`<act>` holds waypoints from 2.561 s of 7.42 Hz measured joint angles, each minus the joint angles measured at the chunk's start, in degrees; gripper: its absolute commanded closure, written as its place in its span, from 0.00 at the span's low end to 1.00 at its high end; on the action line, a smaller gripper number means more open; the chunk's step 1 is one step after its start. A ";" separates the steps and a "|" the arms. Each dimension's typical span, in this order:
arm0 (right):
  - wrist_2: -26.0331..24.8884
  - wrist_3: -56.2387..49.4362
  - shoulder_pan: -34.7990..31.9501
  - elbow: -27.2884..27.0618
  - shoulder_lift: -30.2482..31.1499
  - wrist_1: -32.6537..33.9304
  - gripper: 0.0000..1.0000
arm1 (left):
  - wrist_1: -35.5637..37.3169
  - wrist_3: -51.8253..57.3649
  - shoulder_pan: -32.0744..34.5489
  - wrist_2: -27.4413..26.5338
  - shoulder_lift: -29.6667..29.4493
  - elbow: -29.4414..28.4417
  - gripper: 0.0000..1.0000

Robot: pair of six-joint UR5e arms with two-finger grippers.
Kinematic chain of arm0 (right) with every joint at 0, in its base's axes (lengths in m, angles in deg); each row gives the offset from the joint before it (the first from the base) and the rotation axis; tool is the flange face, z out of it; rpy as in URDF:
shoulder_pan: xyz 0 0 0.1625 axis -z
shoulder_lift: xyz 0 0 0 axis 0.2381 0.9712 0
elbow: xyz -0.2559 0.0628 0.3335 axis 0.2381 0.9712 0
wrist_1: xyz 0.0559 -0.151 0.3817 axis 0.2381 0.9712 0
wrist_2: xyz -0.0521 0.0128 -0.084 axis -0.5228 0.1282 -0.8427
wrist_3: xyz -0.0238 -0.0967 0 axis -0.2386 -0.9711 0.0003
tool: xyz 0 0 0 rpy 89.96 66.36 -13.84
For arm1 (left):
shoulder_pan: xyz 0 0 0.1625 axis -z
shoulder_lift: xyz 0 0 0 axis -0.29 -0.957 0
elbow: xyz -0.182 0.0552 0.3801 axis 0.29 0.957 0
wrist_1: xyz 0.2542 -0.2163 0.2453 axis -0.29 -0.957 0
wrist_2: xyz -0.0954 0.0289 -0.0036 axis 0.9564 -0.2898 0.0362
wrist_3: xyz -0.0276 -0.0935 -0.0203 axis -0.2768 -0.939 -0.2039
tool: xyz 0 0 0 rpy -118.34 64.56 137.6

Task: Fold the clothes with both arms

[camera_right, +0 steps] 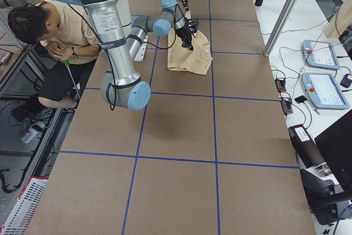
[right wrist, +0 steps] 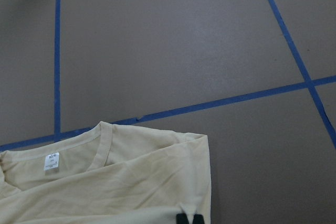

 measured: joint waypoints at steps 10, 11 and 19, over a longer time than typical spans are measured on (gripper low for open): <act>-0.25 -1.42 -2.62 22.70 -6.19 -11.82 1.00 | -22.45 2.15 2.30 -2.95 -2.47 -25.44 1.00; -0.23 -1.50 -2.91 23.45 -6.51 -11.91 1.00 | -22.49 3.57 2.64 -2.95 -2.48 -25.52 1.00; 5.32 -8.56 -6.38 25.03 -7.48 -13.24 0.00 | -25.11 11.19 3.41 -2.26 -1.60 -24.30 0.00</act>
